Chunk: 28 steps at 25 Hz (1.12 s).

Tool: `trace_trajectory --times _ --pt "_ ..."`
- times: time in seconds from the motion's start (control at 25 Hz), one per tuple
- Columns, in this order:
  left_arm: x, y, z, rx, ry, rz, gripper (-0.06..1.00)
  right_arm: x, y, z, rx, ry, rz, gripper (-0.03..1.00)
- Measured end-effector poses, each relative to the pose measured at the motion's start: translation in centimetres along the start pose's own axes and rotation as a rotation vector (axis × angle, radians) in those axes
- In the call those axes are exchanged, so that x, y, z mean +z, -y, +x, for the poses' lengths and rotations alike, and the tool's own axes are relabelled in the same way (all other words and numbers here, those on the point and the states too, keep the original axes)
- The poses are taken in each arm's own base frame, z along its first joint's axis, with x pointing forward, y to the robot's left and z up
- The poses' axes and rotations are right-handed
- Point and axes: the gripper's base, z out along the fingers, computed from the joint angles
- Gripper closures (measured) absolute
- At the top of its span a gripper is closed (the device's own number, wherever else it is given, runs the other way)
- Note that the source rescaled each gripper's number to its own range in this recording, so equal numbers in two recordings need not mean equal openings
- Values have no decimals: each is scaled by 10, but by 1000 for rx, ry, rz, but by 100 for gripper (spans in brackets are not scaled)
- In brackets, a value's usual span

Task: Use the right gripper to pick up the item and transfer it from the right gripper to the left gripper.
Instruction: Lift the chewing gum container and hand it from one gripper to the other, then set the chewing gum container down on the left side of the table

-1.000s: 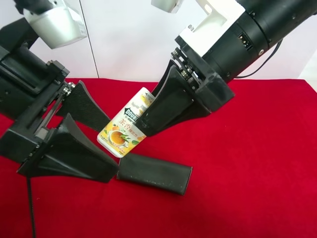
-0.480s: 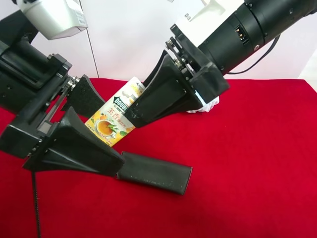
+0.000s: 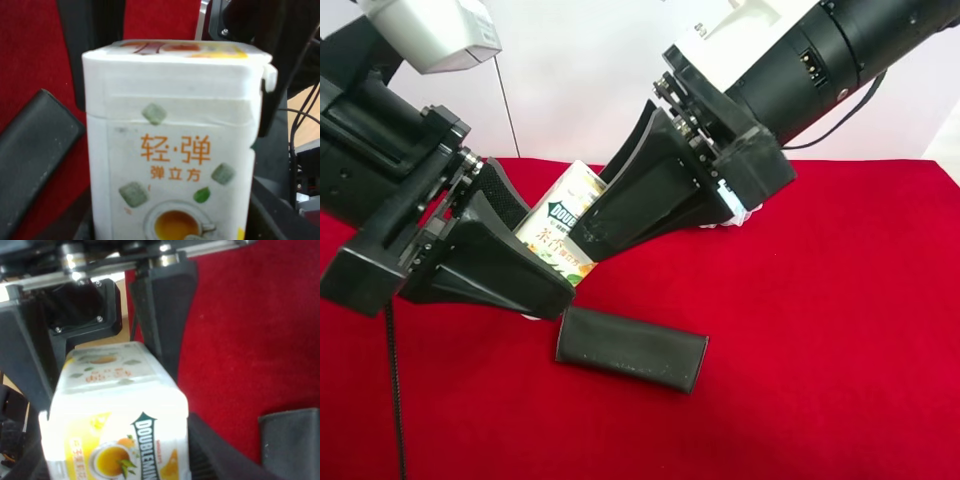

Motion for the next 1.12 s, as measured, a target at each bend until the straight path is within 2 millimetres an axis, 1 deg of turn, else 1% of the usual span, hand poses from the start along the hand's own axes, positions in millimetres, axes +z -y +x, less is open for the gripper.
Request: trace_trajectory --times 0.28,0.32,0.36,0.4,0.44,0.48,0.52,0.56,0.64,0.84,0.96,1.12 --pt "0 0 0 7 0 -1 93 0 0 0 0 3 3 96" --pt "0 0 0 6 2 -1 94 0 0 0 2 5 8 87" --pt "0 0 0 4 5 -1 94 0 2 -1 8 11 22 71" --pt "0 0 -1 2 7 1 94 0 3 -1 16 15 32 45" --pt "0 0 -1 2 7 1 94 0 4 -2 27 20 41 25" --pt "0 0 -1 2 8 -1 94 0 4 -2 38 22 45 15" --pt "0 0 -1 2 8 -1 94 0 4 -2 43 23 45 7" --pt "0 0 -1 2 9 -1 94 0 4 -2 49 24 47 3" --pt "0 0 -1 2 9 -1 94 0 4 -2 53 24 48 -1" --pt "0 0 -1 1 10 0 94 -4 4 -3 72 1 70 -3" --pt "0 1 -1 1 7 6 94 -18 1 -10 97 -74 140 -3" --pt "0 1 -1 -1 8 9 94 -44 -8 -17 146 -169 271 -3"
